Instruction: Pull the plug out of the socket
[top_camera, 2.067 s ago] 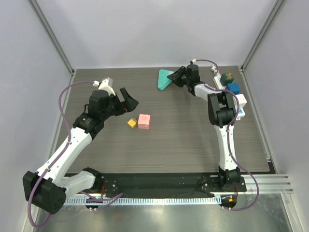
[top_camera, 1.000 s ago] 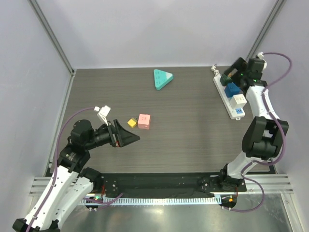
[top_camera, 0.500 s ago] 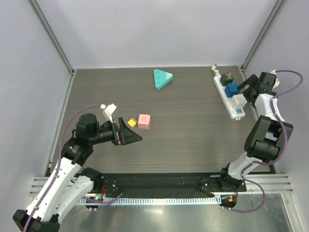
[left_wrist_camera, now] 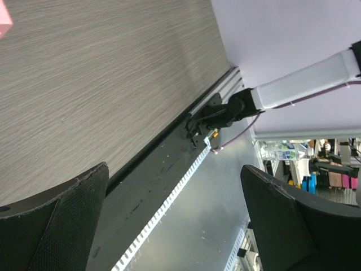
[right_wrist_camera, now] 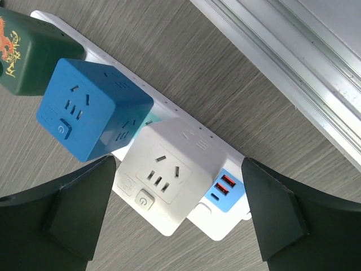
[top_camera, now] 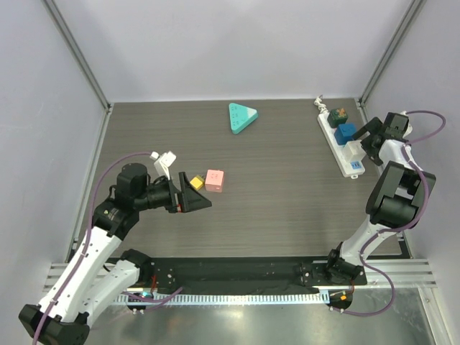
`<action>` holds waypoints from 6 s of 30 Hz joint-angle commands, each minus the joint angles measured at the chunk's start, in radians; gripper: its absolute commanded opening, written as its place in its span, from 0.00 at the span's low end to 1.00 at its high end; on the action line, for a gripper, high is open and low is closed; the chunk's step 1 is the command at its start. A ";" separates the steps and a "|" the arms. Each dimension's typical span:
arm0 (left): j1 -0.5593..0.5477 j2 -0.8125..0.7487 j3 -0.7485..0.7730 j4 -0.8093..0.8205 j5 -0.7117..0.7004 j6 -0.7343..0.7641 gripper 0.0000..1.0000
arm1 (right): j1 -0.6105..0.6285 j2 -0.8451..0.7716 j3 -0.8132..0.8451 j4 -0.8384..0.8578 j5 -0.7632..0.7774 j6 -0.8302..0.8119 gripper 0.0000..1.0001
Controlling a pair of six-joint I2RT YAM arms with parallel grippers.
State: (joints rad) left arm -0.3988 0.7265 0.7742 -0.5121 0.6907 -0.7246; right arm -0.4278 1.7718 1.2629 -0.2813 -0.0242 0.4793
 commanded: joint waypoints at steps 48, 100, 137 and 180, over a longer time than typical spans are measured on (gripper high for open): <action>-0.003 -0.013 -0.082 0.027 0.047 0.047 1.00 | 0.347 -0.244 -0.333 0.060 0.176 -0.099 0.98; -0.003 -0.105 -0.107 0.087 -0.029 -0.170 0.94 | 1.116 -0.164 -0.539 -0.027 0.360 0.294 0.48; -0.564 0.493 0.347 0.024 -1.019 -0.151 0.88 | 1.167 -0.848 -0.622 -0.145 0.385 0.220 0.82; -0.647 1.189 0.718 -0.086 -1.093 -0.220 0.95 | 0.715 -0.885 -0.866 -0.004 -0.263 0.131 0.79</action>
State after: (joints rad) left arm -1.0580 1.9099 1.4670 -0.6327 -0.4023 -0.9573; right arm 0.2920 0.8902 0.3923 -0.3283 -0.2432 0.6327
